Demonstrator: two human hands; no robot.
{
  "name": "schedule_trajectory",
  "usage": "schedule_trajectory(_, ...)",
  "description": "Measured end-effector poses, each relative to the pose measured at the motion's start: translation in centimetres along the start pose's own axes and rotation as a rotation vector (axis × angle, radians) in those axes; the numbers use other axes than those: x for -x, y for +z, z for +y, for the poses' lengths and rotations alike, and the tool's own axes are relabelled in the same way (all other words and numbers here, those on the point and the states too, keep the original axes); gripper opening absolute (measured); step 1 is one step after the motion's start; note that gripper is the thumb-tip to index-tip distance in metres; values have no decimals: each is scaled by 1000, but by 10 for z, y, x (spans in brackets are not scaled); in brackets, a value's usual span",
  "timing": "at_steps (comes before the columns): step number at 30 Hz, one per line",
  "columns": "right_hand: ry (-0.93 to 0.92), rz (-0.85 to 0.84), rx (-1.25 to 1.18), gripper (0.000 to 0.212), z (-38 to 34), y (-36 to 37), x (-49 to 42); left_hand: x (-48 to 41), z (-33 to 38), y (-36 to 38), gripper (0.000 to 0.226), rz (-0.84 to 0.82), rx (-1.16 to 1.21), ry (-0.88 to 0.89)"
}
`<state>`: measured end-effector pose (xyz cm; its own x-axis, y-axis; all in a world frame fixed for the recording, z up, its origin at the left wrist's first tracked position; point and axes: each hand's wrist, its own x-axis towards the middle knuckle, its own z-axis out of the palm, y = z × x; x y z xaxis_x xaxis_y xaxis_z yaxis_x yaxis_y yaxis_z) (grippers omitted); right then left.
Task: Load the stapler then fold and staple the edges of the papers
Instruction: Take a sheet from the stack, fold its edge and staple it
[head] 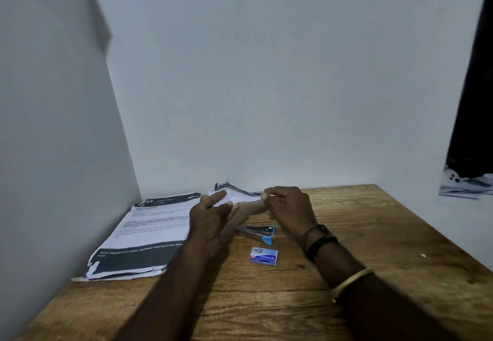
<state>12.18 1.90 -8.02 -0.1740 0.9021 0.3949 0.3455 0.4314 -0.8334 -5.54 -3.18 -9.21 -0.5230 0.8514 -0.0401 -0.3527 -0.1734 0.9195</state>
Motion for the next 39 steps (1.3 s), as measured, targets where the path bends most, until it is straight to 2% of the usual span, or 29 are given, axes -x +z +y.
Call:
schedule_trajectory(2, 23, 70, -34, 16, 1, -7, 0, 1, -4, 5, 37, -11, -101, 69)
schedule_trajectory(5, 63, 150, -3, 14, 4, -23, 0, 13, -9, 22, 43, -86, -164, 142)
schedule_trajectory(9, 119, 206, 58, 15, 20, -48, -2, 16, -17, 61, 50, -84, -525, 264)
schedule_trajectory(12, 191, 252, 114, 16, 36, -72, -2, 20, -32, 94, 47, -116, -662, 272)
schedule_trajectory(16, 290, 304, 212, 20, 56, -103, -5, 24, -52, 132, 45, -161, -726, 222)
schedule_trajectory(21, 377, 267, 353, 24, 73, -130, -2, 37, -72, 159, 26, -183, -911, 244)
schedule_trajectory(26, 403, 241, 487, 29, 93, -137, -16, 23, -86, 181, 26, -260, -1255, 316)
schedule_trajectory(34, 375, 173, 638, 26, 109, -137, -40, 4, -98, 198, 31, -237, -1352, 356)
schedule_trajectory(39, 348, 151, 665, 32, 111, -134, -48, -2, -102, 202, 34, -262, -1414, 371)
